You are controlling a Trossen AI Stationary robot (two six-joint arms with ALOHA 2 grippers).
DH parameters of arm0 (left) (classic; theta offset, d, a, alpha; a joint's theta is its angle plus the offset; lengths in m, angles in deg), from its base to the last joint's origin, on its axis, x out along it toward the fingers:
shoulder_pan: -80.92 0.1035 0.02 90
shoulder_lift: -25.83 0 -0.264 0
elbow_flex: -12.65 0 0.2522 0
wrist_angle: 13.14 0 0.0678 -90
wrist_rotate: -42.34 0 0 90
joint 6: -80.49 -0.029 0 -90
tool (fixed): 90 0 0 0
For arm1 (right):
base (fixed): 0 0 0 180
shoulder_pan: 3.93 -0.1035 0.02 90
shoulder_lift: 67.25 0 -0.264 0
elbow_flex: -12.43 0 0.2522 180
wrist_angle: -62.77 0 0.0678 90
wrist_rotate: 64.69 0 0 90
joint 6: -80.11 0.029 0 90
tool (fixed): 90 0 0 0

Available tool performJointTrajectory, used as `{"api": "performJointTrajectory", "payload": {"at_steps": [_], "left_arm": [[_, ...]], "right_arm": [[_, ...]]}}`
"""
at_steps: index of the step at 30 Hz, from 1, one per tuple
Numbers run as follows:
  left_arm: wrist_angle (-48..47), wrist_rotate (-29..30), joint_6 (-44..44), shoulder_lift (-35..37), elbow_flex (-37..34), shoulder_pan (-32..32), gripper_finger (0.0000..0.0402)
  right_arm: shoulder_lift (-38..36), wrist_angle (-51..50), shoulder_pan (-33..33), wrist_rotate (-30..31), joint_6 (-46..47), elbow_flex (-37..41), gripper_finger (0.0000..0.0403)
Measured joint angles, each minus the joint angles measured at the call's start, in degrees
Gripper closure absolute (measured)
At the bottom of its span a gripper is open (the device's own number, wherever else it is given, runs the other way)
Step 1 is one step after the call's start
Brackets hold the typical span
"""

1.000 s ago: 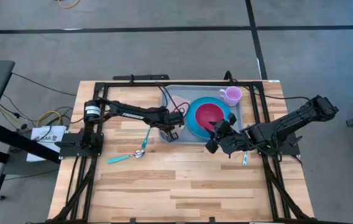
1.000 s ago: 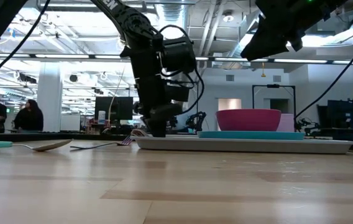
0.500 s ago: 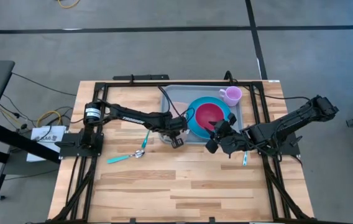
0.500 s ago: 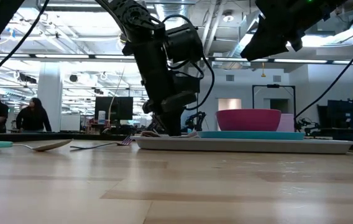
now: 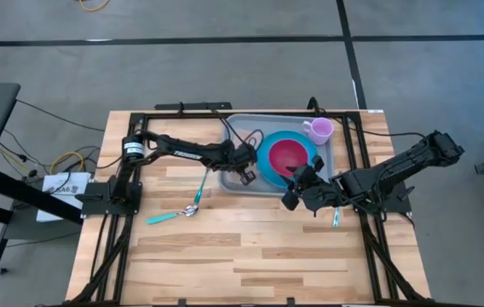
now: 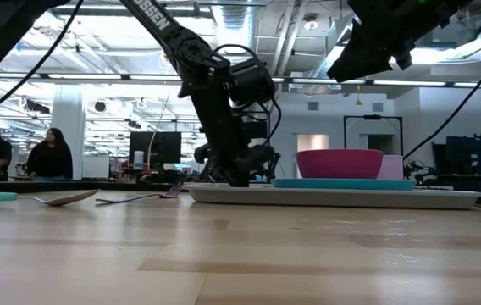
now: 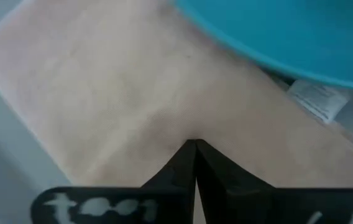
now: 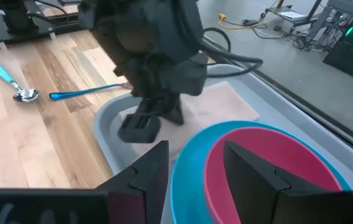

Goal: Set up tray
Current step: Put the brown napkin on the gray serving tray to the left of the blue plate, then put the light blue spoon on the brown napkin

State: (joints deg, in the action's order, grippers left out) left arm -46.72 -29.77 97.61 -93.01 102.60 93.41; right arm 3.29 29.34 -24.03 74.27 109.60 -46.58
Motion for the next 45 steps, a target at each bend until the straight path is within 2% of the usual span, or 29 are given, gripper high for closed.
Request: {"api": "performJointTrajectory", "payload": {"at_steps": [3, 15, 26, 32, 40, 45], "left_arm": [[1.33, 2.47, 0.97, -0.11, -0.13, 0.75, 0.0401], [3.23, 1.62, 2.96, -0.23, -0.22, 2.91, 0.0401], [0.30, 0.70, 2.85, 2.24, -0.33, -0.42, 0.0401], [-5.19, 9.00, 2.48, 9.90, -0.30, -2.84, 0.0401], [-22.04, 9.89, 2.46, 24.68, -0.24, -6.67, 0.0401], [-33.39, 15.05, 5.81, 34.36, -0.22, -8.33, 0.0402]], "right_arm": [[0.00, 0.00, 0.00, -0.02, -0.01, 0.00, 0.0255], [0.00, 0.02, 0.00, 0.01, -0.06, 0.00, 0.0255], [0.00, -0.03, 0.00, 0.01, -0.16, 0.00, 0.0255], [-0.01, -0.74, 0.00, -0.01, -0.16, 0.00, 0.0255], [0.00, -0.87, 0.00, -0.01, -0.16, 0.00, 0.0255], [0.00, -0.85, 0.00, -0.01, -0.15, 0.00, 0.0255]]}}
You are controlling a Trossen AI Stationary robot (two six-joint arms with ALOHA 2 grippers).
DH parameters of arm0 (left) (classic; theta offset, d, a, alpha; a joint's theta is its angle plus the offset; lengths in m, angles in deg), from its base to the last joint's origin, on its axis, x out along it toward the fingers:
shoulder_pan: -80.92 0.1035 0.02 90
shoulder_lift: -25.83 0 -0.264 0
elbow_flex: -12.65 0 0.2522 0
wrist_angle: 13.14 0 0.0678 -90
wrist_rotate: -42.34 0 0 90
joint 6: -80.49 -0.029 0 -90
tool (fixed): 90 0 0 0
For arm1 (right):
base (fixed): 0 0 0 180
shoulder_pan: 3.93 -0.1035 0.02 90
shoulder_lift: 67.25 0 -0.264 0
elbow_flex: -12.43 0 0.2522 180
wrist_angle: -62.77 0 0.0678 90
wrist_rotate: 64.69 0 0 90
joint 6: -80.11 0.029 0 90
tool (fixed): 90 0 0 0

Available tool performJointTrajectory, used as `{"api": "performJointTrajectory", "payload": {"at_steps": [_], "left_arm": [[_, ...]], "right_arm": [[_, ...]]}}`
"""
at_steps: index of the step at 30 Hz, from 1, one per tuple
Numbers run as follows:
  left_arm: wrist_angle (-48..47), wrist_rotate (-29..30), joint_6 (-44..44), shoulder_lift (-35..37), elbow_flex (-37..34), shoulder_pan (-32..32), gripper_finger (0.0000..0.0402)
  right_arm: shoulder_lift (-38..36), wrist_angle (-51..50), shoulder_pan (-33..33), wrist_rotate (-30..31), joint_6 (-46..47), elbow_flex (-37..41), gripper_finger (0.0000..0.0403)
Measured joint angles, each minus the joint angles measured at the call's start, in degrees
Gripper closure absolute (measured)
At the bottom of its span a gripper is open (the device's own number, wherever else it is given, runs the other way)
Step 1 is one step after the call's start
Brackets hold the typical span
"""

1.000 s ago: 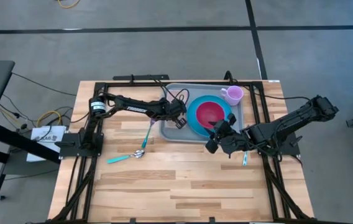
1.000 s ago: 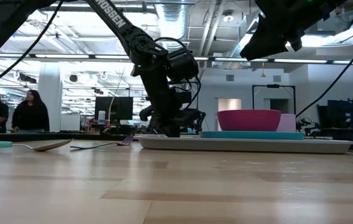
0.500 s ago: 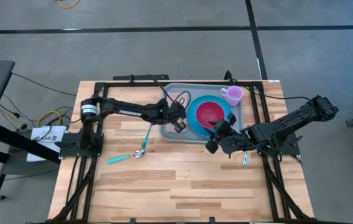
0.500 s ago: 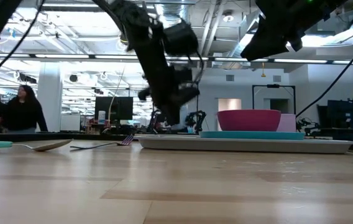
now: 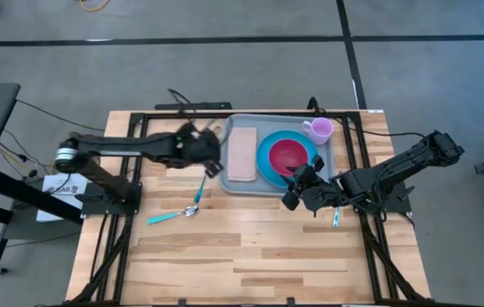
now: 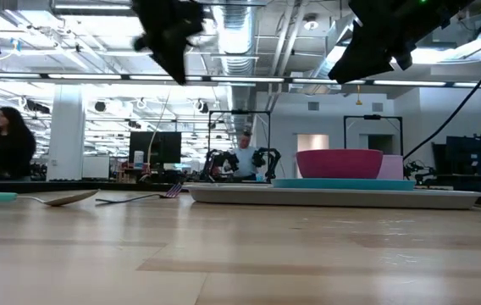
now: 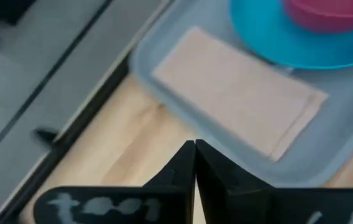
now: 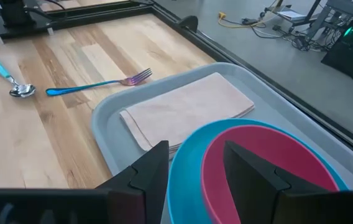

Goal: Set up tray
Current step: Put the light blue spoon on the brown napkin

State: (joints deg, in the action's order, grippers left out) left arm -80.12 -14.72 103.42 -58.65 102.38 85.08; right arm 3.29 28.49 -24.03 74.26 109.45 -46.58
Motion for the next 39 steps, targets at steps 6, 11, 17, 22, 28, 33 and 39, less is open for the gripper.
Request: {"api": "performJointTrajectory", "payload": {"at_steps": [6, 11, 17, 22, 28, 33, 39], "left_arm": [[-17.14, 5.88, 14.95, 8.27, -1.99, -2.63, 0.0402], [-20.77, 1.56, 22.57, 13.14, -11.42, -7.35, 0.0402], [-17.56, -11.04, 22.60, 14.88, -21.69, -13.53, 0.0401], [-14.54, -20.70, 20.33, 13.94, -26.87, -19.03, 0.0401], [-11.59, -25.79, 19.12, 13.18, -29.90, -23.63, 0.0401], [-3.93, -27.59, 17.28, 11.09, -30.08, -25.88, 0.0380], [4.04, -26.48, 5.06, 7.20, -30.08, -28.15, 0.0323]], "right_arm": [[0.00, 0.02, 0.00, -0.01, 0.01, 0.00, 0.0255], [-0.02, 0.04, 0.00, -0.02, 0.05, 0.00, 0.0255], [-0.01, 0.26, 0.00, -0.03, 0.14, 0.00, 0.0255], [-0.01, 0.47, 0.00, -0.02, 0.15, 0.00, 0.0255], [-0.02, 0.88, 0.00, -0.03, 0.18, 0.00, 0.0255], [-0.01, 1.01, 0.00, -0.04, 0.16, 0.00, 0.0255], [0.00, 1.56, 0.00, -0.03, 0.16, 0.00, 0.0255]]}}
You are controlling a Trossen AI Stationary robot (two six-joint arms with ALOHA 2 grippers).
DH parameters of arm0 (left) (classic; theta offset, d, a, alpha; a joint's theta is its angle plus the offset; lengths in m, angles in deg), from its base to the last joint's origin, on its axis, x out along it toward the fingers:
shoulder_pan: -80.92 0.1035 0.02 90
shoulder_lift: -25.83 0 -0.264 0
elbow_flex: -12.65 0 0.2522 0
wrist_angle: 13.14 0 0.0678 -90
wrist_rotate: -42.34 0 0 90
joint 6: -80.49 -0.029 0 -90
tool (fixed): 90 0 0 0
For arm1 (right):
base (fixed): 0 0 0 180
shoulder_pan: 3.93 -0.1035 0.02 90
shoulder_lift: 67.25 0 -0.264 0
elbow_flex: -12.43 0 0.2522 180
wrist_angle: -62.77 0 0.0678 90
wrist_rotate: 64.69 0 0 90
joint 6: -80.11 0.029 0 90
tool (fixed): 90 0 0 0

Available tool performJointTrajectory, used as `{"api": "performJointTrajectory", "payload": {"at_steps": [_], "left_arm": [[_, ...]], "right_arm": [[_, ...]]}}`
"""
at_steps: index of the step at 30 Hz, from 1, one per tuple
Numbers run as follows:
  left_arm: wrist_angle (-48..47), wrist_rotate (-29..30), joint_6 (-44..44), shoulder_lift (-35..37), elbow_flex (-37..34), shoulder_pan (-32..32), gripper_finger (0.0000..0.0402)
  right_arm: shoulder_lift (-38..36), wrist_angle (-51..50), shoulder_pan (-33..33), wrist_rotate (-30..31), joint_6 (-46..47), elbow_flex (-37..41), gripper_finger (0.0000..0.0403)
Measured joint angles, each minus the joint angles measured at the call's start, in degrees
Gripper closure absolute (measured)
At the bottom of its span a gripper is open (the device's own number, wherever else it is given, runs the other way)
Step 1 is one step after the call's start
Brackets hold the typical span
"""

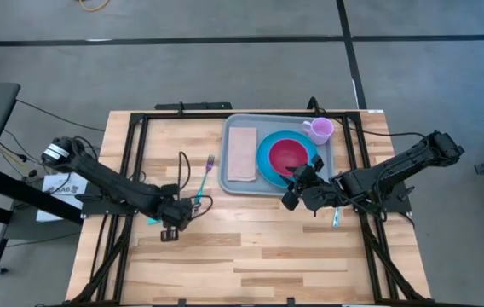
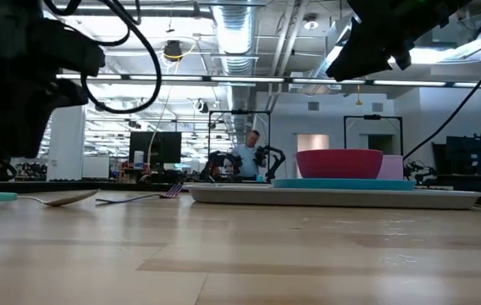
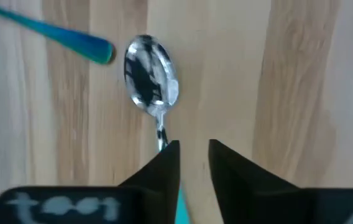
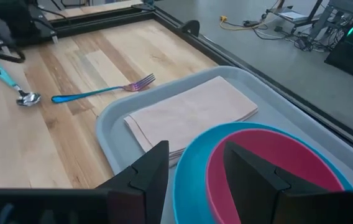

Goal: Set up tray
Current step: Put the light blue spoon on the brown napkin

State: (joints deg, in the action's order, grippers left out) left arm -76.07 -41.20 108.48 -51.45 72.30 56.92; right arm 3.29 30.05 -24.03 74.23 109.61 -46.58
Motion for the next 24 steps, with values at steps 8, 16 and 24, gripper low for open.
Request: {"api": "performJointTrajectory", "payload": {"at_steps": [8, 16, 24], "left_arm": [[0.15, -1.64, 13.21, -5.81, 0.00, 1.54, 0.0257], [-1.10, -2.52, 13.49, -11.20, 0.00, 1.86, 0.0248], [-1.61, -1.94, 10.76, -14.55, 0.24, 1.93, 0.0250]], "right_arm": [[-0.02, 0.10, 0.00, 0.01, -0.04, 0.00, 0.0255], [0.00, 0.19, 0.00, -0.01, -0.04, 0.00, 0.0255], [-0.02, 0.19, 0.00, -0.03, -0.07, 0.00, 0.0255]]}}
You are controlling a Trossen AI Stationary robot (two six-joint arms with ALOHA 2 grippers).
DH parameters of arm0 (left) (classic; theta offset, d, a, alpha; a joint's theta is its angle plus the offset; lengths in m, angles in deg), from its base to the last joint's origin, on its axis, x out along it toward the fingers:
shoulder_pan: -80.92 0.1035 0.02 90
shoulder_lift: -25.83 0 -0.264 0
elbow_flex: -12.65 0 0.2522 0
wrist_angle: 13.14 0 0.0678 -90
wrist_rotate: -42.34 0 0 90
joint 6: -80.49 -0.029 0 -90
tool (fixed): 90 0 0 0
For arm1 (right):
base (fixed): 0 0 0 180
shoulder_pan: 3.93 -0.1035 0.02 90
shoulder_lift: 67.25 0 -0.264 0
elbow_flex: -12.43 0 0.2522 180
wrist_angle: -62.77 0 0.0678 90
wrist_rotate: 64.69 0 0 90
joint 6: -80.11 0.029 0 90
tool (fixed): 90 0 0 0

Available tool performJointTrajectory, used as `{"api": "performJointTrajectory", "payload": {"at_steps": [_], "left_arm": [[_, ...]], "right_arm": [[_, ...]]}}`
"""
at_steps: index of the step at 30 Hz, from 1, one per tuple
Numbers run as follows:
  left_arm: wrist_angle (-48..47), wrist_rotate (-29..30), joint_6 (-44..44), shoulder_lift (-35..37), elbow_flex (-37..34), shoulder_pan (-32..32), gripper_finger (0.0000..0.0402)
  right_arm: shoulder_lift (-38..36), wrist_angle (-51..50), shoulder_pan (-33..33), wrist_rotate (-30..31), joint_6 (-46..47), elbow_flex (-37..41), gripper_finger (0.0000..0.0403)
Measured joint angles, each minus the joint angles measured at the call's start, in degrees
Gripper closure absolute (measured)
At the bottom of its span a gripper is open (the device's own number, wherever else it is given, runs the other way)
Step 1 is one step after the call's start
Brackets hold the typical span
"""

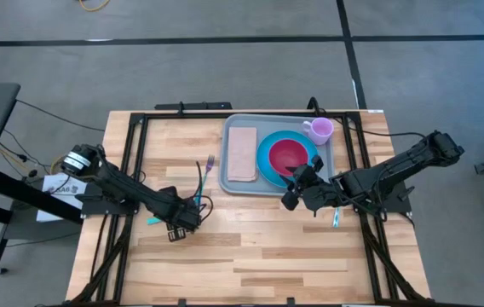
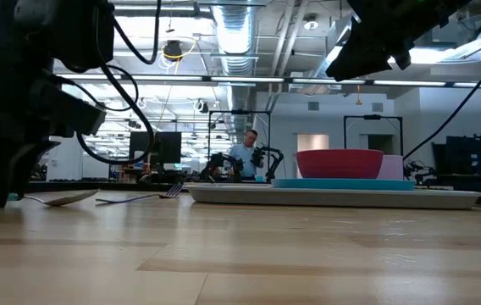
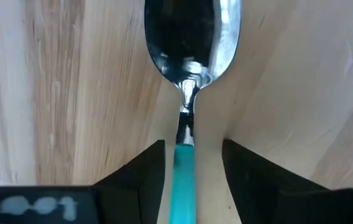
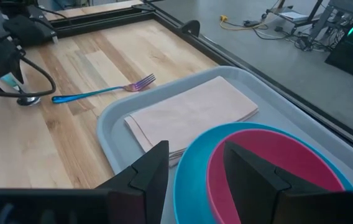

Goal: Set up tray
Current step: Put the light blue spoon on the brown napkin

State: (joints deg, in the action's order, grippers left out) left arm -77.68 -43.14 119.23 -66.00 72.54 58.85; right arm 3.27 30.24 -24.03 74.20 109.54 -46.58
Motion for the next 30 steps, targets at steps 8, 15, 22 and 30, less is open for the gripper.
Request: {"api": "performJointTrajectory", "payload": {"at_steps": [8, 15, 22, 30], "left_arm": [[-0.22, 0.68, -1.63, 0.32, -0.16, 0.73, 0.0251], [3.43, -1.79, -3.00, 0.41, -1.64, 1.22, 0.0276], [5.13, -3.04, -0.48, 0.37, -1.60, 1.46, 0.0380], [4.38, 1.16, 10.75, 0.06, 4.14, 1.66, 0.0367]], "right_arm": [[0.02, -0.02, 0.02, 0.02, -0.02, 0.00, 0.0255], [0.02, -0.02, 0.00, 0.00, -0.04, 0.00, 0.0255], [0.02, 0.00, 0.00, 0.00, -0.07, 0.00, 0.0255], [0.00, 0.04, 0.00, 0.02, -0.04, 0.00, 0.0255]]}}
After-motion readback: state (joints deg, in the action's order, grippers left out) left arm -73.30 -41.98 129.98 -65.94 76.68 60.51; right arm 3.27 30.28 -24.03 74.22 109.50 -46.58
